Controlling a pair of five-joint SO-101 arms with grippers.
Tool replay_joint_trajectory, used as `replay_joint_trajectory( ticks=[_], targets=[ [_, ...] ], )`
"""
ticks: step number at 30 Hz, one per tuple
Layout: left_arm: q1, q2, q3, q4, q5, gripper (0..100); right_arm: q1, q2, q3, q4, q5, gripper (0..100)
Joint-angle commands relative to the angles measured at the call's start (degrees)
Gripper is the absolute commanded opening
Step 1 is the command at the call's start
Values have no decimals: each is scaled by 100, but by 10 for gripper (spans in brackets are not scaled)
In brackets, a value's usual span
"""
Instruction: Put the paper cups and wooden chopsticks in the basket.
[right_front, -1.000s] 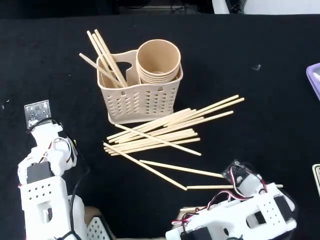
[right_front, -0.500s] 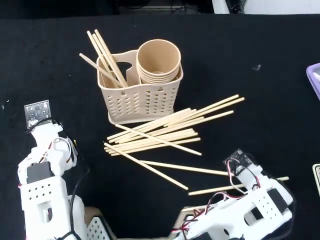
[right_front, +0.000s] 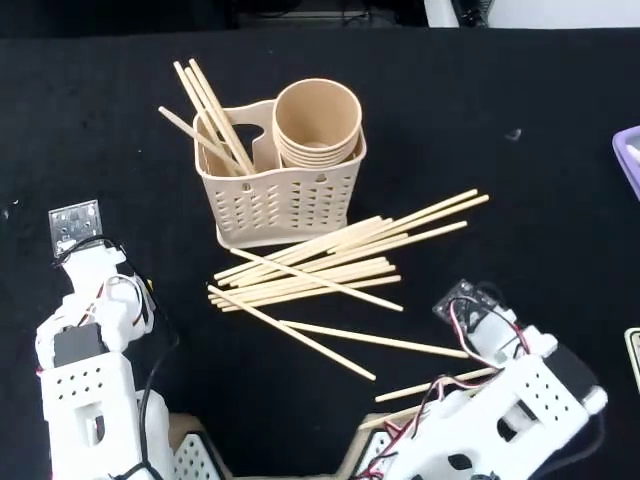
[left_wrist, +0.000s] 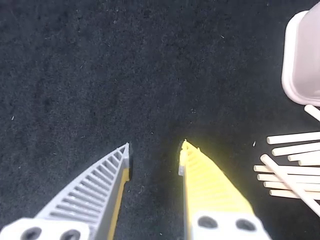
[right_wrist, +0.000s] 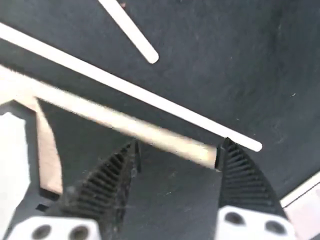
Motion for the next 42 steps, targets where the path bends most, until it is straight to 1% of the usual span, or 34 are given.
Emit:
replay_joint_trajectory(
  ticks=[1, 4, 6, 9, 12, 13, 15, 18, 19, 21, 22, 23, 25, 29, 36, 39, 42],
  targets=[
    [-40, -53, -57, -114, 35, 170, -264, -66, 215, -765, -9, 247],
    [-40, -53, -57, -114, 35, 170, -466, -66, 725, -1837, 352, 250],
    [-40, -53, -48, -114, 26, 170, -545, -66, 1051, -2312, 598, 250],
    [-40, -53, -48, -114, 26, 170, -536, -66, 1138, -2497, 905, 251],
    [-40, -53, -57, -114, 26, 170, -510, -66, 831, -2418, 941, 250],
    [-40, -53, -57, -114, 26, 170, -501, -66, 664, -2268, 932, 248],
    [-40, -53, -66, -114, 26, 170, -466, -145, 268, -1644, 932, 248],
    [-40, -53, -66, -114, 26, 170, -466, -418, -444, -141, 1002, 247],
    [-40, -53, -66, -114, 26, 170, -475, -523, -673, 413, 1160, 247],
    [-40, -53, -66, -114, 26, 170, -457, -752, -980, 1407, 1732, 247],
    [-40, -53, -66, -114, 26, 170, -431, -866, -1015, 1767, 2110, 247],
    [-40, -53, -66, -114, 26, 170, -413, -989, -998, 1899, 2426, 247],
    [-48, -53, -57, -114, 26, 170, -360, -1253, -848, 1829, 2822, 248],
    [-48, -53, -48, -114, 26, 170, -290, -1807, -171, 1231, 3429, 249],
    [-48, -53, -48, -114, 26, 170, -281, -2756, 1305, 158, 3490, 248],
    [-48, -53, -48, -114, 26, 170, -149, -3020, 1657, 9, 3490, 247],
    [-48, -53, -48, -114, 26, 170, -53, -3020, 1648, 26, 3411, 241]
  ],
)
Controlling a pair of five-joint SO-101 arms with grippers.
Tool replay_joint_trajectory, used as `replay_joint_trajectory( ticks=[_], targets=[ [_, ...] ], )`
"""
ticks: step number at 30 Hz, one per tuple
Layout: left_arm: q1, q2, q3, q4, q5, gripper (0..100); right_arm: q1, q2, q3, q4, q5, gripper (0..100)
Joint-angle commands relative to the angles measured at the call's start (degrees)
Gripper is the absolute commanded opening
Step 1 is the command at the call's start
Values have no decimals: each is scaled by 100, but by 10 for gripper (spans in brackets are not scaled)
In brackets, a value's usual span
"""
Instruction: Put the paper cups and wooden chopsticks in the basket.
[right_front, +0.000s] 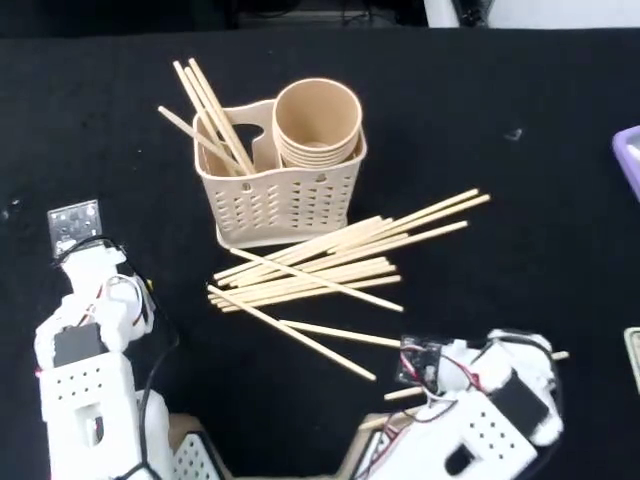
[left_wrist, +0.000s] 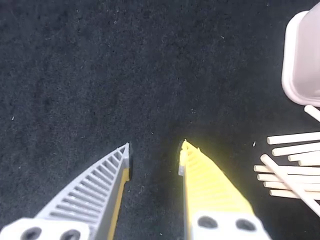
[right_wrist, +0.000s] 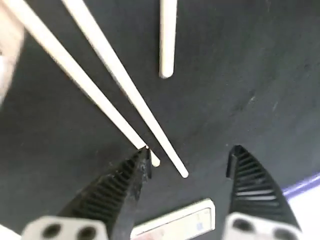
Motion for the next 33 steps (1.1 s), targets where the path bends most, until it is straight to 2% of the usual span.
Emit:
replay_joint_trajectory(
  ticks=[1, 6, 13, 16, 20, 27, 33],
  targets=[
    [-48, -53, -57, -114, 35, 170, 211, 40, 295, -9, -9, 228],
    [-48, -53, -57, -114, 35, 170, 352, 505, -22, 88, -273, 205],
    [-40, -53, -48, -114, 35, 170, 176, 1859, -1965, 1618, -492, 208],
    [-48, -53, -48, -114, 35, 170, 176, 2642, -2571, 1873, -422, 214],
    [-48, -53, -48, -114, 35, 170, 237, 3653, -3081, 1864, -440, 276],
    [-48, -53, -40, -114, 35, 170, 237, 4945, -3407, 1037, -923, 279],
    [-40, -53, -40, -114, 35, 170, 413, 5578, -3415, 492, -914, 279]
  ],
)
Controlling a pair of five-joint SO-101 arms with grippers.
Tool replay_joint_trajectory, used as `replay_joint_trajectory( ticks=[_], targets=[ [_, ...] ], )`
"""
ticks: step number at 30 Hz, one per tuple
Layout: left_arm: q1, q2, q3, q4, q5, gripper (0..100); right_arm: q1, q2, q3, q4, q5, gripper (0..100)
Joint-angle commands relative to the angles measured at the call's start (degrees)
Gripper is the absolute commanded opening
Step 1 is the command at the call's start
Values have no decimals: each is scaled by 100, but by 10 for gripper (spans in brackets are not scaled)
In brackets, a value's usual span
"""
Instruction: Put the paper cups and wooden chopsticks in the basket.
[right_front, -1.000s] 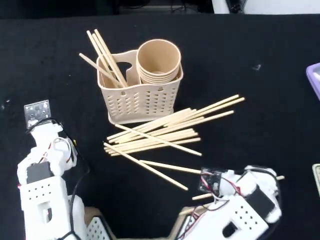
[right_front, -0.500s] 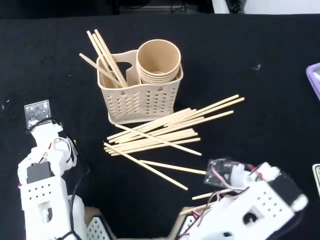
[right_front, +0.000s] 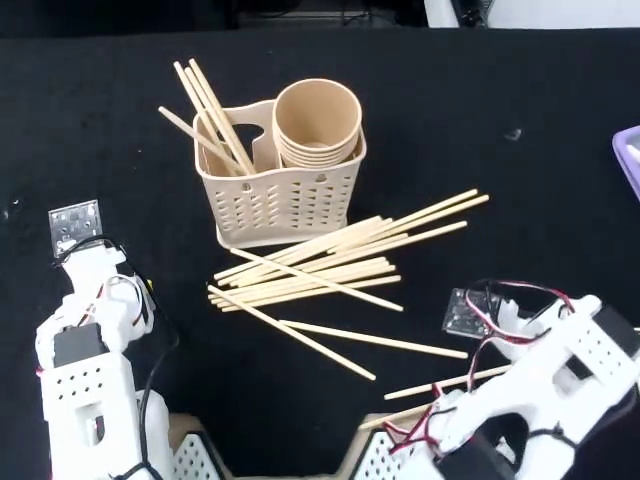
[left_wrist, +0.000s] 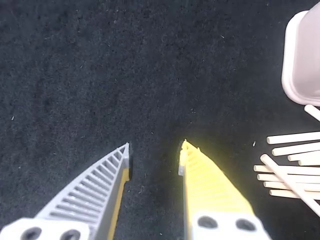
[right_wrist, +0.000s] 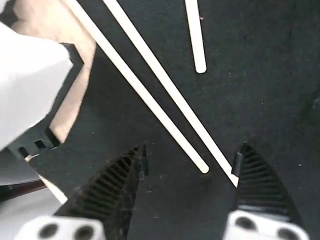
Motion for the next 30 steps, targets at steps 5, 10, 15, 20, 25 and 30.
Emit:
replay_joint_trajectory(
  ticks=[5, 10, 15, 20, 25, 30],
  targets=[
    [-40, -53, -40, -114, 35, 170, 193, 303, -268, -431, 527, 279],
    [-48, -53, -40, -114, 35, 170, 167, 312, -171, -598, 519, 279],
    [-48, -53, -40, -114, 35, 170, 396, 312, 66, -642, 378, 279],
    [-48, -53, -48, -114, 35, 170, 686, 321, 119, -677, 334, 279],
    [-48, -53, -57, -114, 35, 170, 651, 321, 1033, -2092, 114, 279],
    [-48, -53, -48, -114, 35, 170, 563, 312, 1552, -3147, 97, 279]
  ],
)
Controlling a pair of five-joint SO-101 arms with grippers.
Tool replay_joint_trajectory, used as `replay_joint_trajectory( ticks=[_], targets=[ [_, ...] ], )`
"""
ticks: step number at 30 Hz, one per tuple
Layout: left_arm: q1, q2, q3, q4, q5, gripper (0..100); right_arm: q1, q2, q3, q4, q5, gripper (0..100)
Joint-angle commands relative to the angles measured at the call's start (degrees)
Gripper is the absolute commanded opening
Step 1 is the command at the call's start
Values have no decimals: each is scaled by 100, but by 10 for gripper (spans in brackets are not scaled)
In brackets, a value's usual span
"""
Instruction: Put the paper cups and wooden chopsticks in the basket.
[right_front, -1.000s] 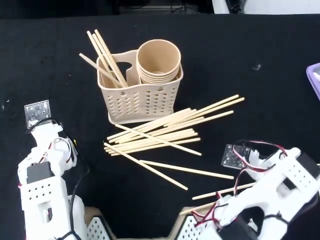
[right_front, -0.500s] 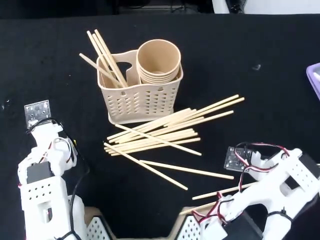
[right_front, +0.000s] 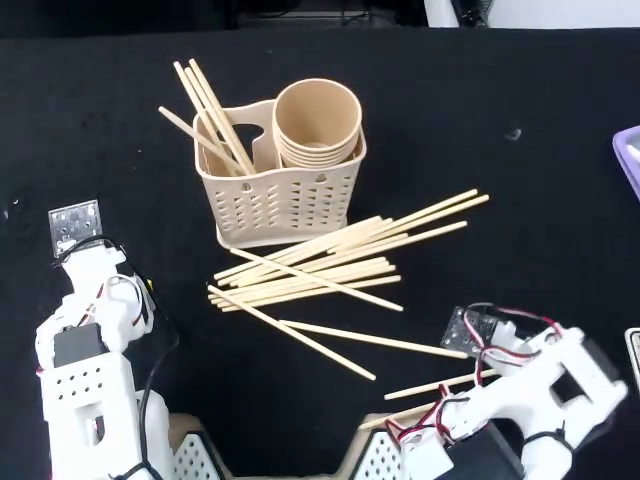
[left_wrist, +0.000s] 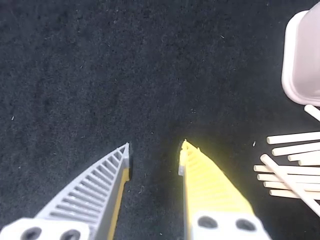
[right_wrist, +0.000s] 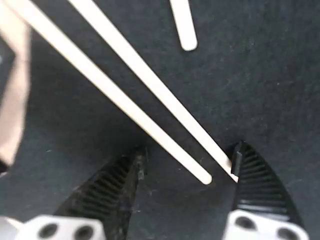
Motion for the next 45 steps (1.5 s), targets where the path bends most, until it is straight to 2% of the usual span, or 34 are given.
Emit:
replay_joint_trajectory(
  ticks=[1, 7, 13, 18, 26, 29, 37, 45],
  targets=[
    [-48, -53, -48, -114, 35, 170, -53, 22, 48, -378, -53, 279],
    [-48, -53, -48, -114, 35, 170, -457, 22, 48, 35, -62, 260],
    [-48, -53, -40, -114, 35, 170, -563, -22, 31, 141, -62, 13],
    [-48, -53, -48, -114, 35, 170, -448, -22, -347, 422, -237, 10],
    [-48, -53, -57, -114, 35, 170, -475, 4, -1938, 3059, -281, 11],
    [-48, -53, -57, -114, 35, 170, -484, 13, -2369, 3393, -281, 11],
    [-48, -53, -57, -114, 35, 170, -475, 22, -2888, 3279, -246, 11],
    [-48, -53, -48, -114, 35, 170, -141, 31, -1552, 721, -273, 11]
  ],
)
